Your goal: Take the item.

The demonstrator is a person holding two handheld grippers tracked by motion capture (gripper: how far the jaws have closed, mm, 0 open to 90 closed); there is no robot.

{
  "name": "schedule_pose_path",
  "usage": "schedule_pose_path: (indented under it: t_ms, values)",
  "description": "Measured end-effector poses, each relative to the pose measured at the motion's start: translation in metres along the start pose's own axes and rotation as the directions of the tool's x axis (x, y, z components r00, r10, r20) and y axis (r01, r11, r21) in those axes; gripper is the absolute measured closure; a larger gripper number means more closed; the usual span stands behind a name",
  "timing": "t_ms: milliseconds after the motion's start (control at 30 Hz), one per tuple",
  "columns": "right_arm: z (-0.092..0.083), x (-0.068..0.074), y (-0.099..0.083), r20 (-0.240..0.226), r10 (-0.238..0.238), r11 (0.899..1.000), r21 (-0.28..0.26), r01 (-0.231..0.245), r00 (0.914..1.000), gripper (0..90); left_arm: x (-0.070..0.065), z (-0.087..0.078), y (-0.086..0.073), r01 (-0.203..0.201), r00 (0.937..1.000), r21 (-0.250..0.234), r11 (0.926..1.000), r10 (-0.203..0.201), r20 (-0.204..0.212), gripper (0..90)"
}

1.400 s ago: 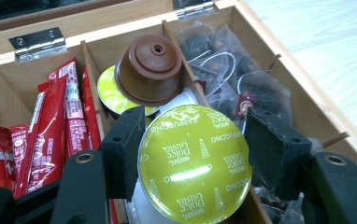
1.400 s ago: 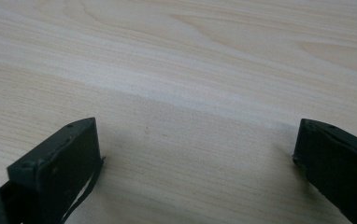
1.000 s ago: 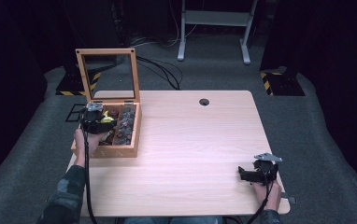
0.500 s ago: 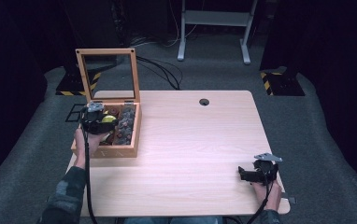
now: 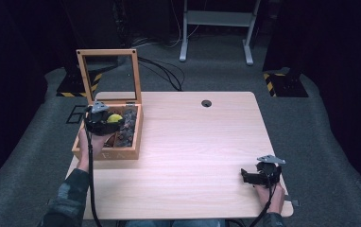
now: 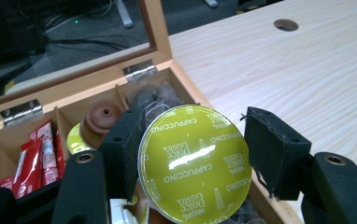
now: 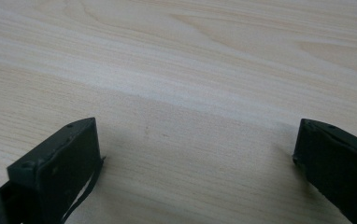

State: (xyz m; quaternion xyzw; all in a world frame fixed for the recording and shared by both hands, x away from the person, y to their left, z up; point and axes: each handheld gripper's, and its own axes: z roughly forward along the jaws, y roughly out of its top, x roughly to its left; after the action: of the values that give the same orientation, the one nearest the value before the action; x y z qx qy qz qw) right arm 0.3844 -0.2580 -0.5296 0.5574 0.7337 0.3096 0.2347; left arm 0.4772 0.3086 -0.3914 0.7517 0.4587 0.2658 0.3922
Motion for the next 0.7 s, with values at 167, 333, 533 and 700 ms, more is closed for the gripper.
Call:
schedule_pose_path:
  t_ms: [167,333,533,700]
  values:
    - [0.0,0.0,0.0,0.0,0.0,1.0,0.0,0.0,1.0,0.0,-0.007,-0.002,0.005,-0.012,0.9998,-0.015,0.9998,0.012,0.012,39.8]
    - [0.0,0.0,0.0,-0.001,0.0,1.0,-0.001,0.0,1.0,0.0,-0.012,-0.003,0.008,-0.031,0.9993,-0.016,0.9994,0.031,0.023,39.8]
    - [0.0,0.0,0.0,-0.001,0.0,1.0,-0.001,0.0,1.0,0.0,-0.023,0.001,0.012,-0.044,0.998,-0.027,0.9987,0.045,0.044,39.8]
    - [0.0,0.0,0.0,-0.001,0.0,1.0,-0.001,0.0,1.0,0.0,-0.03,0.003,0.016,-0.051,0.997,-0.031,0.9983,0.052,0.058,39.8]
